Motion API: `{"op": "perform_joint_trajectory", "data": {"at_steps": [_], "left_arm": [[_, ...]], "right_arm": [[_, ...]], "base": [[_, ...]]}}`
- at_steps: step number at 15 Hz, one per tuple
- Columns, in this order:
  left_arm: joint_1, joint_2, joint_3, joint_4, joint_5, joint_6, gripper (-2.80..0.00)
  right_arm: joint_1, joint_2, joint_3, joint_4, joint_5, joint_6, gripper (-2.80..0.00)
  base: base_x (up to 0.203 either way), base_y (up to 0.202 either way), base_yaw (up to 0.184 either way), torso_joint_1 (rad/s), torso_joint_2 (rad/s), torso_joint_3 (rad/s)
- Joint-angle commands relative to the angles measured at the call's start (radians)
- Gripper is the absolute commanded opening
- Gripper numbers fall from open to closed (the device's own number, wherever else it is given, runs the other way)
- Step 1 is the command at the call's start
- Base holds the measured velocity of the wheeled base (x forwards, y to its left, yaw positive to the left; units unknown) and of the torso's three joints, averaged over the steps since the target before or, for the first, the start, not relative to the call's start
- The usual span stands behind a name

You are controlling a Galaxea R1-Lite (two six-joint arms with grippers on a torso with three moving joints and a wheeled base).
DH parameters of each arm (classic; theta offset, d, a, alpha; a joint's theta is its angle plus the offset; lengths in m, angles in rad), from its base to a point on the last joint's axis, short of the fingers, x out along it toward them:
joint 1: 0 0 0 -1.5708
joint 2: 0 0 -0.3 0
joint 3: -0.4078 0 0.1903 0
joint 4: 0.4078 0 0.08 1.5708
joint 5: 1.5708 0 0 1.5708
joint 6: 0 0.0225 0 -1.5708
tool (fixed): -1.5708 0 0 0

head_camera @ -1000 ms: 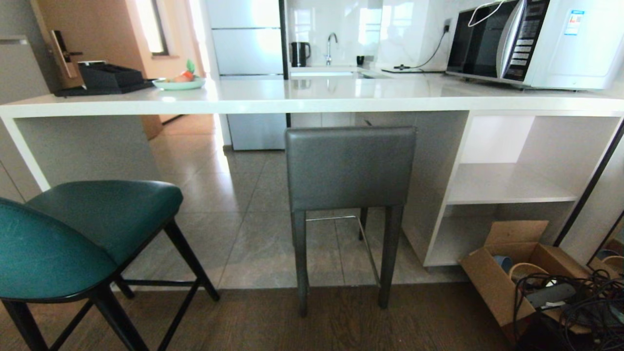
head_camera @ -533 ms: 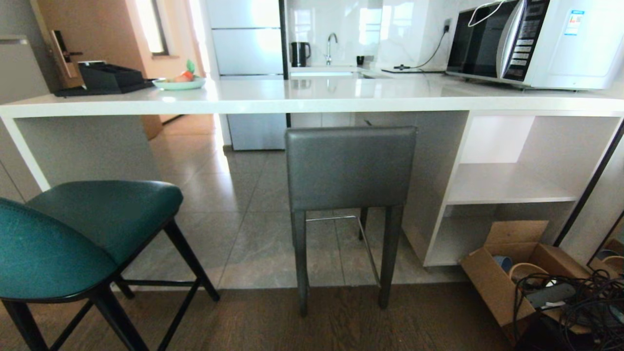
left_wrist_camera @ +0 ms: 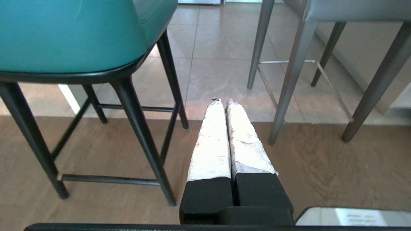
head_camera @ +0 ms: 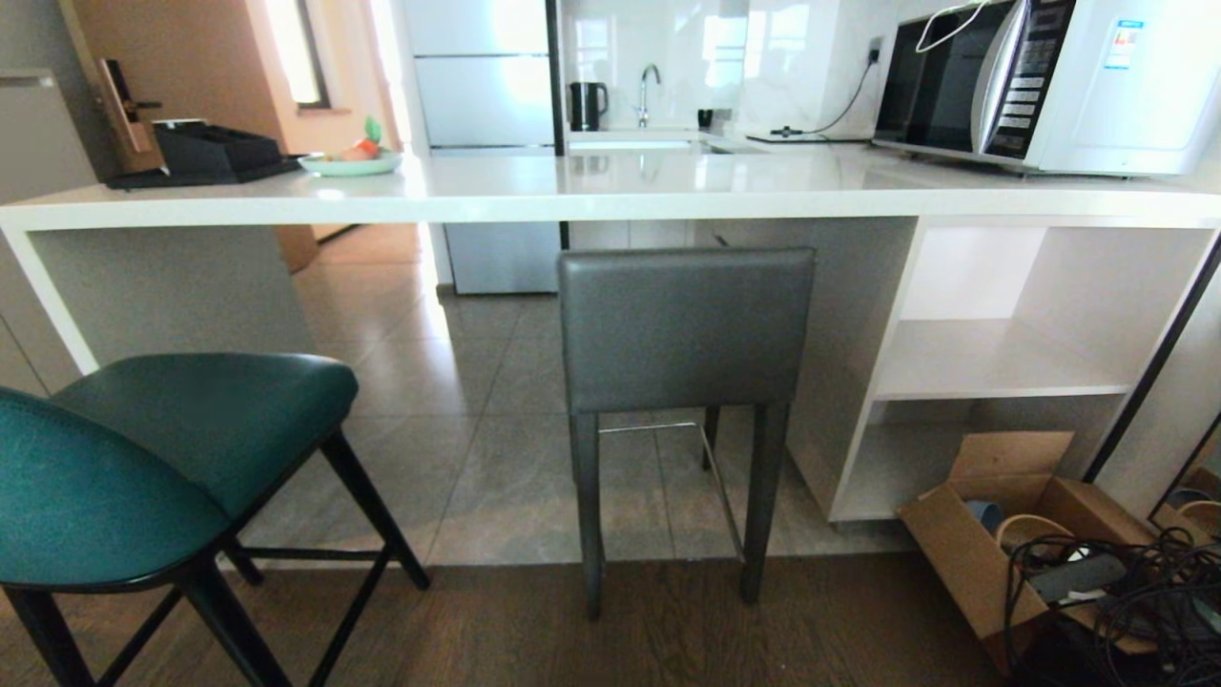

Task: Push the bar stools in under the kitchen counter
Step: Pull the gray chair out from under the dining table

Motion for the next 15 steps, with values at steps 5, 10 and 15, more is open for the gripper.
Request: {"op": "perform_joint_trajectory", "data": {"at_steps": [5,10,15], "left_arm": [[0.002,0.079,-0.150,0.004,-0.064,0.033,-2.80],[-0.009,0.627,-0.523,-0.010,-0.139,-0.071,-2.80],[-0.151,0.976,-0.606,0.055,-0.178,-0.174,-2.80]], "right_arm": [[-0.001,0.020,-0.064,0.022,-0.019,-0.023,-2.80],[0.007,0.491,-0.573,0.148,-0.034,0.017,-2.80],[0.007,0.817,-0.795,0.462,0.088,0.045,-2.80]], "base": [[0.000,0.000,0.000,0.000,0.00,0.000],[0.000,0.000,0.000,0.000,0.00,0.000],[0.000,0.000,0.000,0.000,0.00,0.000]]}}
